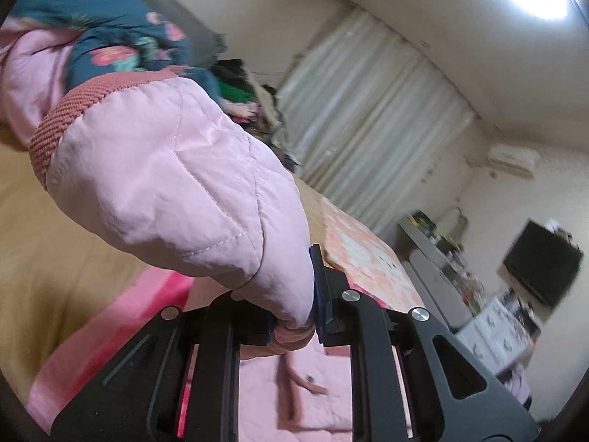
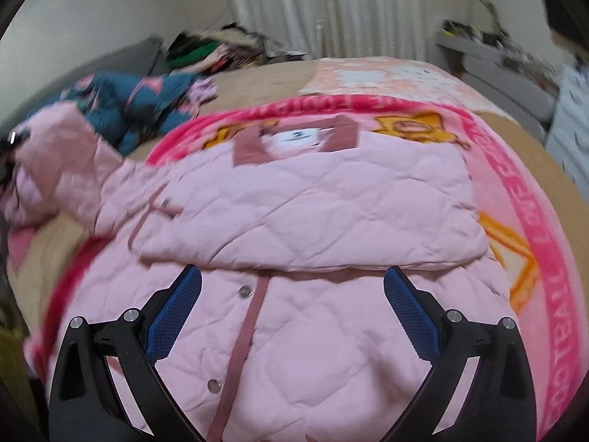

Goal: Fold large clothes
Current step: 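Lift the sleeve with the left tool and carry it over the jacket front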

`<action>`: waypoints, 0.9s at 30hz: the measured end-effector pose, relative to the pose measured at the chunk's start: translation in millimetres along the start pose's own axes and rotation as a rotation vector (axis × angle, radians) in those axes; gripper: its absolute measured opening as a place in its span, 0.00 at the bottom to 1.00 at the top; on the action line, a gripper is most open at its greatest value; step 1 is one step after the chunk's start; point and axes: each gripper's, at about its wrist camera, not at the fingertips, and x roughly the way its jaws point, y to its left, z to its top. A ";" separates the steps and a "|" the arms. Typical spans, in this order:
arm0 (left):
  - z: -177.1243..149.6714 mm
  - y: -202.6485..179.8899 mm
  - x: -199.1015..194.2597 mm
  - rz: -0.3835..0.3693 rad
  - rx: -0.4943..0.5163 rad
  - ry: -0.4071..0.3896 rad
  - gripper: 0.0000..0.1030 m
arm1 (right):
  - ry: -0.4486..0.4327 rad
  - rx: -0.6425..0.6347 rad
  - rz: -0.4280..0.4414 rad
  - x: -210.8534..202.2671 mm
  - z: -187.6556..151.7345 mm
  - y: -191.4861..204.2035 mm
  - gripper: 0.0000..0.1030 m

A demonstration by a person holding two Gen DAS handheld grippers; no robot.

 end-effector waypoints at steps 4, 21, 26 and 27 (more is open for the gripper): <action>-10.1 -24.9 6.9 -0.074 0.051 0.028 0.08 | -0.026 0.039 0.001 -6.6 4.0 -14.5 0.96; -75.4 -91.7 36.3 -0.258 0.239 0.148 0.08 | -0.118 0.193 0.004 -30.6 19.9 -62.7 0.96; -97.1 -109.8 43.2 -0.291 0.302 0.187 0.08 | -0.134 0.228 0.005 -36.0 20.3 -72.6 0.96; -102.7 -113.5 44.9 -0.296 0.328 0.192 0.08 | -0.136 0.232 0.004 -37.0 20.4 -74.1 0.96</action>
